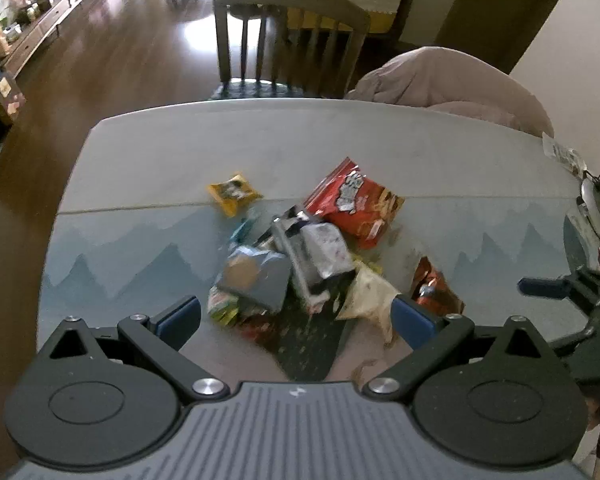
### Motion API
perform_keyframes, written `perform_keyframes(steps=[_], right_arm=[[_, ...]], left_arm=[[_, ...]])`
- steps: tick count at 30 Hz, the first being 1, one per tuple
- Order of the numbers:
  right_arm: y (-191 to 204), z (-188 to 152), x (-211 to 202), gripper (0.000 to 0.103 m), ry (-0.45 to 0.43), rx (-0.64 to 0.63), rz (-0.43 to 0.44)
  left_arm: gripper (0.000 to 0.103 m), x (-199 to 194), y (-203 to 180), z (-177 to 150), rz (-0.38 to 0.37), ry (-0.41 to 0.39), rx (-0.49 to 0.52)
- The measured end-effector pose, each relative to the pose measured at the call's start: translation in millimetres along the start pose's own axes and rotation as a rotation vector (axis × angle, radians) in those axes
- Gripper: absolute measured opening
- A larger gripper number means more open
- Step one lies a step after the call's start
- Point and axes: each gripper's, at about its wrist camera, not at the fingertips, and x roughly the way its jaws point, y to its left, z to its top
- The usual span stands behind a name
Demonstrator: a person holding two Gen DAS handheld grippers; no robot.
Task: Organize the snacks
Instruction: 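Reach both tools toward the snack pile on the table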
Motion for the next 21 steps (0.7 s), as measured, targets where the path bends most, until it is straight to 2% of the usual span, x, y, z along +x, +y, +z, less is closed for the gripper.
perform_keyframes(steps=[8,12,15,21], right_arm=[[-5.6,-5.2,51.0,0.083,0.069,-0.163,0.005],[-7.3,-4.3,75.0,0.080,0.095,-0.228,-0.010],[-7.5,-3.0,90.3,0.078,0.124,-0.251,0.004],[-9.7,-0.6,107.9,0.071,0.139,-0.240,0.036]], left_arm=[[0.101,45.1,-19.5,25.8,0.005,0.065,0.011],[0.101,67.7,-18.6,34.9,0.023,0.148,-0.002],[0.099,77.3,-7.6,40.2,0.003,0.189,-0.051],[0.099,90.8,34.3,45.7,0.044,0.223,-0.131]])
